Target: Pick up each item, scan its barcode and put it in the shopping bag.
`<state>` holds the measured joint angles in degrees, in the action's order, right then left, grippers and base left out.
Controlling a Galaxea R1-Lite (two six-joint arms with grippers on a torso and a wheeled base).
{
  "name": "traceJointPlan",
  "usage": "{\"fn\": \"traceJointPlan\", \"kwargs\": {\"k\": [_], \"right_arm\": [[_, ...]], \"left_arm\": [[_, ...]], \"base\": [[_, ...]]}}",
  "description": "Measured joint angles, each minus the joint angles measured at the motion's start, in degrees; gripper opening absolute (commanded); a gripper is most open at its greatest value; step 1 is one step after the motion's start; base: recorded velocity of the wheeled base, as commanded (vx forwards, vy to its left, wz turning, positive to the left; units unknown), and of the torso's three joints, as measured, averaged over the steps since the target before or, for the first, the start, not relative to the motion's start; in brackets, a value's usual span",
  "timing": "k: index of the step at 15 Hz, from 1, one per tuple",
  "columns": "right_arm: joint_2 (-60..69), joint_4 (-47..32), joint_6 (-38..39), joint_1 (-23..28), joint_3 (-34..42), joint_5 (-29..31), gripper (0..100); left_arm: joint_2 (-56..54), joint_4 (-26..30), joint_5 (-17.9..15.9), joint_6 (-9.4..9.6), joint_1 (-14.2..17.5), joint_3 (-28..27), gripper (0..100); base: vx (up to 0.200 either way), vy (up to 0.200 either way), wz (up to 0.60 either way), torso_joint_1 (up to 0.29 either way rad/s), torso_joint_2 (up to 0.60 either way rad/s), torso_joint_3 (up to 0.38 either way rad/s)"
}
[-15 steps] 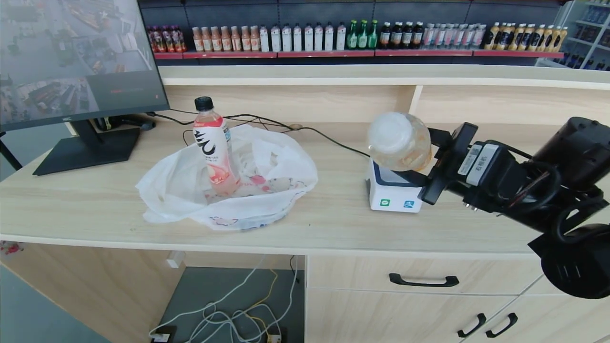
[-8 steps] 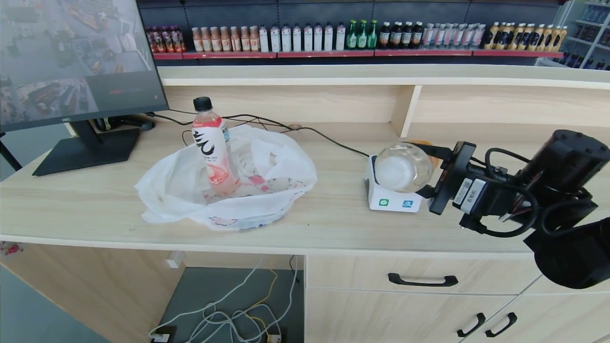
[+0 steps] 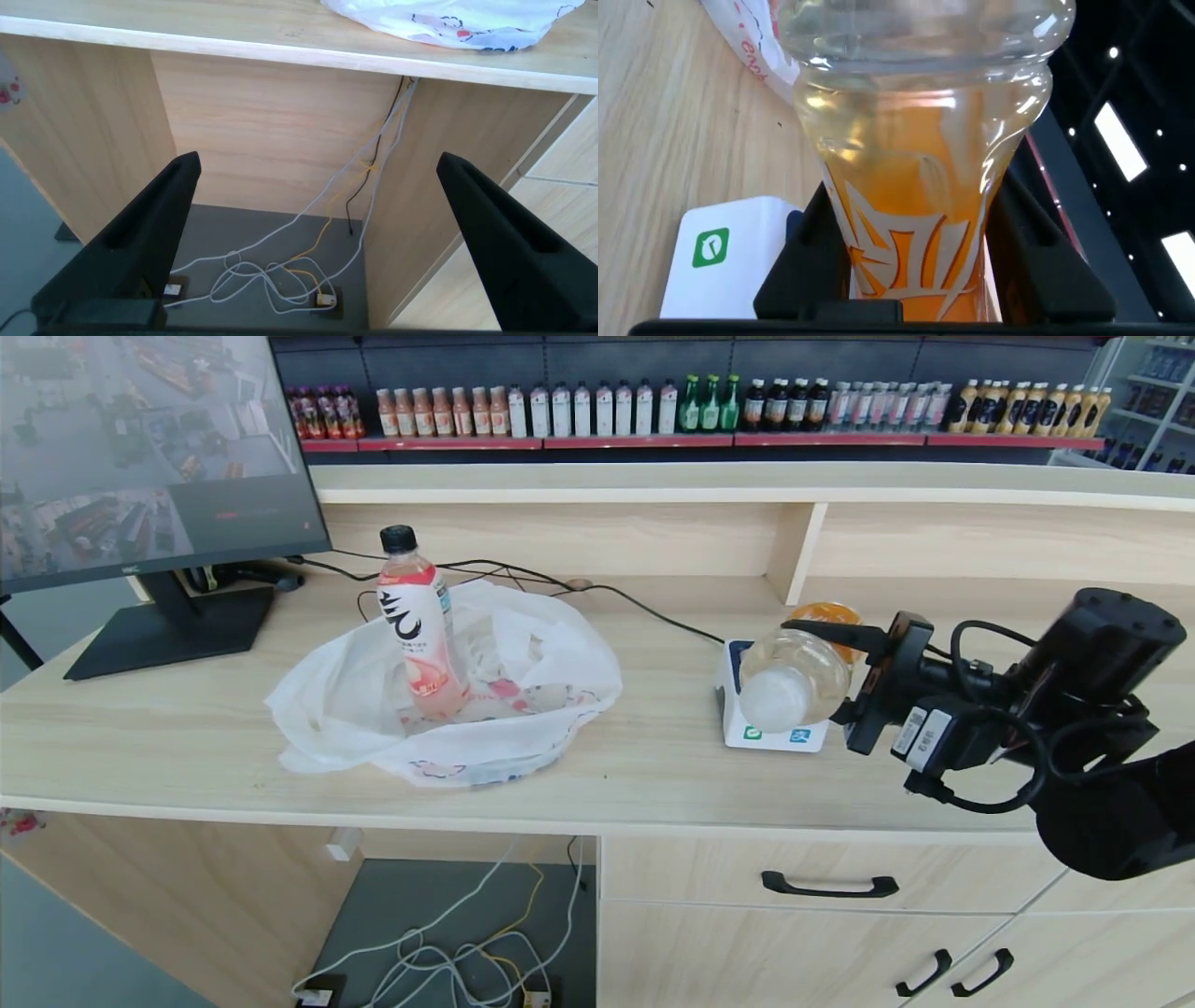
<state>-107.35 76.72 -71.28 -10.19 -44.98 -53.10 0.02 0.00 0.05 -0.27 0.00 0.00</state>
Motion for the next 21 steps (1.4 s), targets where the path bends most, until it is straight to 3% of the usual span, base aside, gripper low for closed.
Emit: {"fn": "traceJointPlan", "kwargs": {"k": [21], "right_arm": [[-1.77,0.0,-1.19,-1.79,-0.71,-0.05,0]], "left_arm": [[0.0,0.0,0.0,0.05,0.0,0.0,100]], "base": [[0.0,0.0,0.0,0.0,0.0,0.0]]}}
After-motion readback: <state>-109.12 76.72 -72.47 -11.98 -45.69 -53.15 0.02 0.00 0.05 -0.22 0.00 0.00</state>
